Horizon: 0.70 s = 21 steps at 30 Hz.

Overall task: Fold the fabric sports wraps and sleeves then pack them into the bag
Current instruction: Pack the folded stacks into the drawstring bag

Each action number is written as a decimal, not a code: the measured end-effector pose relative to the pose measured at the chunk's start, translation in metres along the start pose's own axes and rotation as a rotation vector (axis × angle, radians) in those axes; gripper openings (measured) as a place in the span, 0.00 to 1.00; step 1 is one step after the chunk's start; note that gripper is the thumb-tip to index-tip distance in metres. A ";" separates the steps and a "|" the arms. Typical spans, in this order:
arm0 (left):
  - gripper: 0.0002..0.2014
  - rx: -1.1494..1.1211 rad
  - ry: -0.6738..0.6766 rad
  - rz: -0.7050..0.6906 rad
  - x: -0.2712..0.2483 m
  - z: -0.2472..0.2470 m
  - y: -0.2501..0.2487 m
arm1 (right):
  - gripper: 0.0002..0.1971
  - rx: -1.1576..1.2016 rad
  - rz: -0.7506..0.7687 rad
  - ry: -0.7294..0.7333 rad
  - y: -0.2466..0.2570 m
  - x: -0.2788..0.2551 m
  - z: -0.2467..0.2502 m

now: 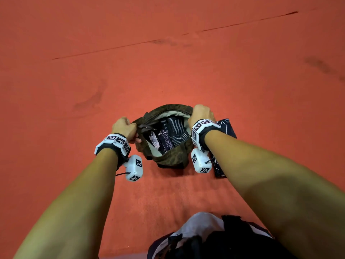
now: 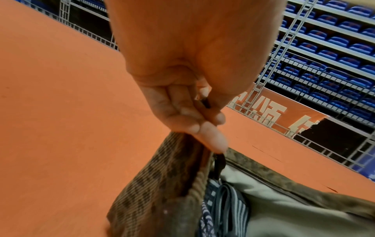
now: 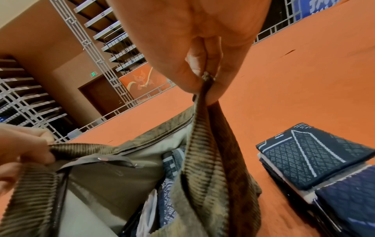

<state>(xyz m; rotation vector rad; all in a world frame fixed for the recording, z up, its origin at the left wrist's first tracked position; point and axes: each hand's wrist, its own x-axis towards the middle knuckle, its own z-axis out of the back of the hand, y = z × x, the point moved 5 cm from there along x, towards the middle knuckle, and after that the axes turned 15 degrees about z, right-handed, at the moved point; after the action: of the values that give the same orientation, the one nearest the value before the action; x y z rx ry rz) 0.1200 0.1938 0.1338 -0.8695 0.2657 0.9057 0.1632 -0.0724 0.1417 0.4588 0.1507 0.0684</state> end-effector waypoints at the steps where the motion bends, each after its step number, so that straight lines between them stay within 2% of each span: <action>1: 0.07 0.007 0.013 -0.012 0.001 -0.003 0.001 | 0.08 -0.001 0.013 0.021 0.004 -0.001 -0.002; 5: 0.09 0.005 -0.024 -0.021 0.004 -0.003 0.007 | 0.15 -0.020 0.015 0.037 0.002 0.002 -0.003; 9: 0.09 0.066 -0.080 0.017 0.015 -0.001 0.024 | 0.13 -0.024 -0.003 0.052 -0.014 -0.001 -0.016; 13: 0.11 0.202 -0.023 0.060 0.023 -0.021 0.035 | 0.10 0.007 0.056 0.165 -0.017 -0.005 -0.035; 16: 0.09 0.260 -0.027 0.051 0.023 -0.035 0.032 | 0.09 0.015 0.051 0.262 -0.024 -0.008 -0.043; 18: 0.09 0.238 0.032 0.044 0.021 -0.047 0.028 | 0.12 0.058 0.030 0.299 -0.034 -0.012 -0.050; 21: 0.10 0.230 0.208 0.027 0.014 -0.076 0.021 | 0.15 0.121 -0.007 0.319 -0.052 -0.018 -0.059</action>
<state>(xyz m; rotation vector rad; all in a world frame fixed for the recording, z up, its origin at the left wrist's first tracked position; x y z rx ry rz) 0.1228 0.1507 0.0659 -0.7471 0.5521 0.7923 0.1376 -0.0950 0.0688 0.5667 0.4721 0.1262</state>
